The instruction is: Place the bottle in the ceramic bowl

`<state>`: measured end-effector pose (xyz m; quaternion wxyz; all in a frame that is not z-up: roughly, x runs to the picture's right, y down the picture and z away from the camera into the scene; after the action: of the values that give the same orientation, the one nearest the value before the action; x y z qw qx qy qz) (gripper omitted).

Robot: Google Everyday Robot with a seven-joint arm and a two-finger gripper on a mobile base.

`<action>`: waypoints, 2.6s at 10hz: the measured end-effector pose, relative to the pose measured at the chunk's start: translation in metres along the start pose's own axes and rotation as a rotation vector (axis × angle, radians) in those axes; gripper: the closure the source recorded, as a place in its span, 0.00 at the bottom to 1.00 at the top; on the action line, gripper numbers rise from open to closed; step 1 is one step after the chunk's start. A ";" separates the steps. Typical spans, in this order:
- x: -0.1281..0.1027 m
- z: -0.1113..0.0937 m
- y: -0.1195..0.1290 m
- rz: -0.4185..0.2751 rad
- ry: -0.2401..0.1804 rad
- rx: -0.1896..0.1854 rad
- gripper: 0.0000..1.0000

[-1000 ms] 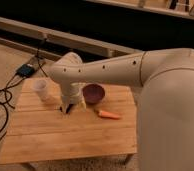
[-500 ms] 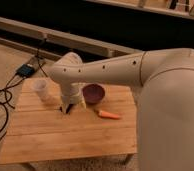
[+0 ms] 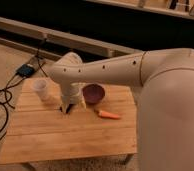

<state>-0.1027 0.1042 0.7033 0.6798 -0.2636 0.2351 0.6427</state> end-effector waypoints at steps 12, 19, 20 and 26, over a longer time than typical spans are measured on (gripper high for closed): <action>-0.017 0.007 -0.008 -0.001 -0.010 0.025 0.35; -0.131 0.046 -0.024 -0.006 -0.032 0.012 0.35; -0.144 0.051 -0.027 -0.003 -0.033 0.004 0.35; -0.219 0.070 -0.020 -0.006 -0.036 -0.013 0.35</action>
<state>-0.0980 -0.0148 0.9014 0.6840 -0.2571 0.2178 0.6470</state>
